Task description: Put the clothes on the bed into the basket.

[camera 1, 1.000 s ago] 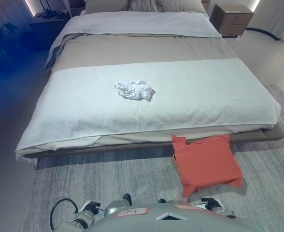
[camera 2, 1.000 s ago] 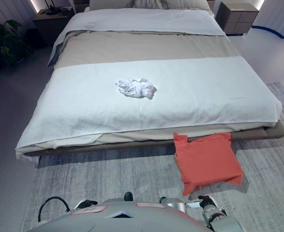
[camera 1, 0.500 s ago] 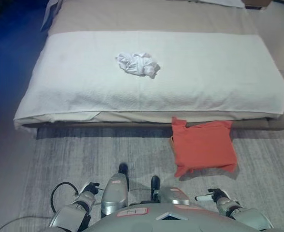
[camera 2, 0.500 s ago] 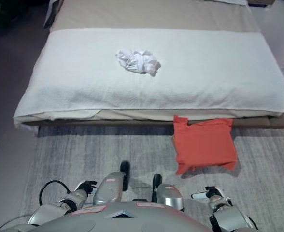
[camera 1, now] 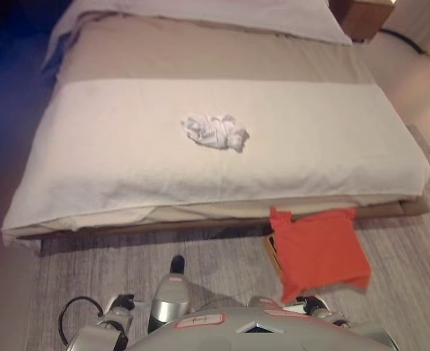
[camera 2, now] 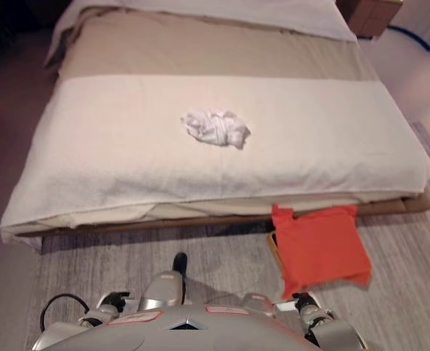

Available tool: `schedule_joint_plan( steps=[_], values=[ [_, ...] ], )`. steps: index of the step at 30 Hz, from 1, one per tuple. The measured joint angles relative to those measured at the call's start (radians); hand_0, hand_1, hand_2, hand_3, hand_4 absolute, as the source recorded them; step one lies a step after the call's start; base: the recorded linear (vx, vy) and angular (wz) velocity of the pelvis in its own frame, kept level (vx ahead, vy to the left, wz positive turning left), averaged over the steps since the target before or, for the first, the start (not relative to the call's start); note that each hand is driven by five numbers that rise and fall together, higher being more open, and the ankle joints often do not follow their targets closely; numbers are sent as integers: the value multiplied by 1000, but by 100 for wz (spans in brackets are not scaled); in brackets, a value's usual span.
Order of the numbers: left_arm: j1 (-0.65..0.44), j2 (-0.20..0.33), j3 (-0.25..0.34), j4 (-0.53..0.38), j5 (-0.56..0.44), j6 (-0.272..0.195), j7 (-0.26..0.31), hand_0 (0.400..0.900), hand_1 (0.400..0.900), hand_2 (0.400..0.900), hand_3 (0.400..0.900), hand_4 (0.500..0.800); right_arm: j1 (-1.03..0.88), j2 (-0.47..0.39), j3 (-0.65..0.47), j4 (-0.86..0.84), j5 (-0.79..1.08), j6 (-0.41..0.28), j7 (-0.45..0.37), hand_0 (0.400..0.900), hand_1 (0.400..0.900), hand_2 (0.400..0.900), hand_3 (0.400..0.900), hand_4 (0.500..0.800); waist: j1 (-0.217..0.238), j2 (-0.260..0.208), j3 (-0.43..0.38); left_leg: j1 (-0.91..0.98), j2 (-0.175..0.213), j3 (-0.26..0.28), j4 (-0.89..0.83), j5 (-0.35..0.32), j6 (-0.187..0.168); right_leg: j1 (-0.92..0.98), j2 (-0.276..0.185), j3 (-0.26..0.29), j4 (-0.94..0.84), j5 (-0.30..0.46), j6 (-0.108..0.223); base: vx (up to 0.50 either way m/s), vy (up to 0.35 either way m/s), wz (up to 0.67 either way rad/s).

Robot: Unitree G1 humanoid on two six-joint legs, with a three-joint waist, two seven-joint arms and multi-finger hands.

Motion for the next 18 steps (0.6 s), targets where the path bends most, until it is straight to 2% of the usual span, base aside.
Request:
schedule_joint_plan(
  steps=[2, 3, 4, 5, 6, 7, 8, 9, 10, 11, 13, 16, 18],
  values=[
    [-22, -14, -16, 2, 0, 0, -3, 900, 900, 900, 900, 800, -34, -27, 1, -19, 1, 1, -1, 900, 900, 900, 900, 800, -8, 27, -16, -12, -20, 7, 5, -18, 31, -34, -17, 3, 22, 50, 5, 398, 343, 4],
    [-24, -17, -41, 2, 1, 0, -8, 900, 900, 900, 900, 800, -39, -35, 3, -23, 1, -1, -1, 900, 900, 900, 900, 800, -16, 39, -23, 0, -27, 8, -13, -18, 44, -48, -29, -13, 51, 73, 6, 402, 313, 17],
    [-25, -16, -42, 1, 1, -1, -13, 900, 900, 900, 900, 800, -40, -39, 4, -36, 1, 0, 0, 900, 900, 900, 900, 800, -10, 44, -28, 17, -43, 17, -20, 1, 66, -52, -36, -22, 70, 97, 0, 386, 262, 33],
    [-29, -14, -45, 0, 1, 0, -16, 900, 900, 900, 900, 800, -48, -42, 4, -48, 2, 11, 2, 900, 900, 900, 900, 800, -14, 53, -22, 45, -50, 12, -49, 2, 81, -87, -40, -26, 156, 119, 9, 416, 232, 50],
    [-22, -14, -49, -1, 2, 3, -21, 900, 900, 900, 900, 800, -48, -48, 14, -55, 4, 7, -1, 900, 900, 900, 900, 800, -32, 76, -11, 85, -48, -14, -90, 24, 109, -134, -34, -41, 253, 106, 23, 494, 201, 67],
    [-26, -9, -64, -8, 2, 11, -20, 900, 900, 900, 900, 800, -43, -49, 24, -70, 4, -3, 0, 900, 900, 900, 900, 800, -69, 87, -7, 115, -54, -48, -127, 27, 131, -156, -21, -62, 285, 63, 30, 488, 139, 65],
    [-27, 1, -76, -9, 4, 11, -21, 900, 900, 900, 900, 800, -46, -44, 33, -69, 4, -7, 1, 900, 900, 900, 900, 800, -75, 91, 3, 126, -58, -61, -120, 41, 130, -169, -4, -85, 261, 30, 20, 462, 69, 65],
    [-29, 8, -82, -14, 5, 11, -20, 900, 900, 900, 900, 800, -42, -43, 32, -87, 4, -8, 3, 900, 900, 900, 900, 800, -83, 91, 7, 132, -61, -80, -123, 14, 153, -200, 14, -113, 231, 15, 3, 406, 16, 49],
    [-29, 10, -80, -14, 6, 13, -21, 900, 900, 900, 900, 800, -49, -43, 32, -90, 6, -13, 2, 900, 900, 900, 900, 800, -103, 102, 22, 148, -60, -98, -123, 8, 164, -198, 41, -171, 134, 15, -3, 450, -19, 61],
    [-30, 5, -79, -11, 10, 19, -21, 900, 900, 900, 900, 800, -54, -44, 28, -95, 11, -14, 1, 900, 900, 900, 900, 800, -129, 111, 46, 173, -56, -118, -122, 2, 171, -196, 64, -208, 12, 28, -9, 481, -45, 67],
    [-32, -1, -77, -8, 23, 18, -26, 900, 900, 900, 900, 800, -58, -45, 22, -97, 11, -20, 0, 900, 900, 900, 900, 800, -151, 114, 65, 203, -63, -142, -123, -13, 183, -205, 82, -216, -192, 109, -2, 505, -68, 77],
    [-30, -5, -73, -8, 42, 8, -35, 900, 900, 900, 900, 800, -40, -35, 22, -85, -1, -4, 2, 900, 900, 900, 900, 800, -174, 93, 95, 253, -77, -199, -126, -38, 166, -224, 68, -206, -275, 172, 15, 431, -109, 48],
    [-12, -5, -73, -7, 53, 5, -42, 900, 900, 900, 900, 800, -11, -30, 20, -85, -2, 5, 6, 900, 900, 900, 900, 800, -175, 68, 93, 284, -79, -230, -131, -70, 128, -235, 66, -214, -247, 166, 16, 411, -205, 37]
  ],
)
